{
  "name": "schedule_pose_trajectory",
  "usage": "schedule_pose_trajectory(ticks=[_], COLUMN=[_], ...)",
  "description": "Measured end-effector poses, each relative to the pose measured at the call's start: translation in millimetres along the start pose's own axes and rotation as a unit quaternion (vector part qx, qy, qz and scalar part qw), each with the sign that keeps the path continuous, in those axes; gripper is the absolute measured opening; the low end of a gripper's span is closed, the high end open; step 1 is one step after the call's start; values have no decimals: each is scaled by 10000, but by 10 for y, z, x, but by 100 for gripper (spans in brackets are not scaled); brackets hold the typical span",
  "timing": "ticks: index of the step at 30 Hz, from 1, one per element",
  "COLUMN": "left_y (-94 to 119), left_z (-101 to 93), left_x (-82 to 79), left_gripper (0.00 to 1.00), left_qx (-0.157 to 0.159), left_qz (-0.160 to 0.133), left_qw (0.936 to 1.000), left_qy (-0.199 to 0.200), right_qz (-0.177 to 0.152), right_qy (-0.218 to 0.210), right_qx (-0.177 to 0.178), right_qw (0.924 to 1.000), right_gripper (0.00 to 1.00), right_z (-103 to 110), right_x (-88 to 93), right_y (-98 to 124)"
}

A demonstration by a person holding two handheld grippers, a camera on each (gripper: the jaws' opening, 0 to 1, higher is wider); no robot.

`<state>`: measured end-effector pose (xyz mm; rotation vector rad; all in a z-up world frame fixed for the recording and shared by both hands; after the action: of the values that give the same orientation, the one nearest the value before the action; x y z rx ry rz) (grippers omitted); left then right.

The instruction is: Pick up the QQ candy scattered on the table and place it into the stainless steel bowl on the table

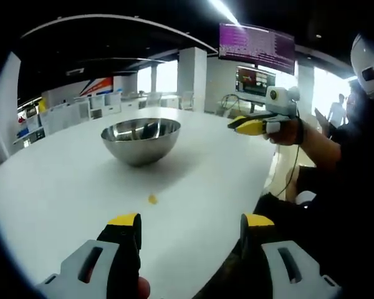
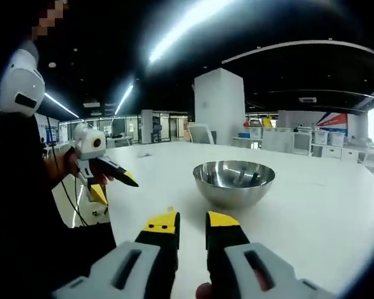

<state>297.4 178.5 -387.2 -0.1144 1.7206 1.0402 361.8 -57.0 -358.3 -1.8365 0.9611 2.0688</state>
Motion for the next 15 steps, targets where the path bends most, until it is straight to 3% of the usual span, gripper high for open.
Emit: schedule_pose_trajectory(ticks=[8, 12, 15], left_y=[4, 4, 2], left_z=[6, 35, 38], left_x=[2, 9, 6], left_gripper=[65, 65, 65], left_qx=[0, -29, -31], left_qz=[20, 33, 16], left_qw=[10000, 10000, 10000], left_qy=[1, 18, 23], right_qz=[87, 381, 446], right_qy=[29, 297, 318], right_qx=[-13, 22, -187], right_qw=[10000, 9988, 9983], right_gripper=[17, 17, 17], right_z=[22, 33, 84], right_x=[28, 82, 84], right_y=[-97, -294, -481])
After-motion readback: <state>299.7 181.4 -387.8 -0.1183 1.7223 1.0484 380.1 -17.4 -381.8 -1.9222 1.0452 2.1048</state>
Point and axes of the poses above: the point that each gripper's makers call its tool centre point, and the gripper's own axes: y roughly backward along the fingers, z roughly to its left, x roughly out of its underside, the point moved 4 cm from there along y, roughly backward along the fingers, and after that the axes turned 10 degrees about z, right-handed, at the moved point
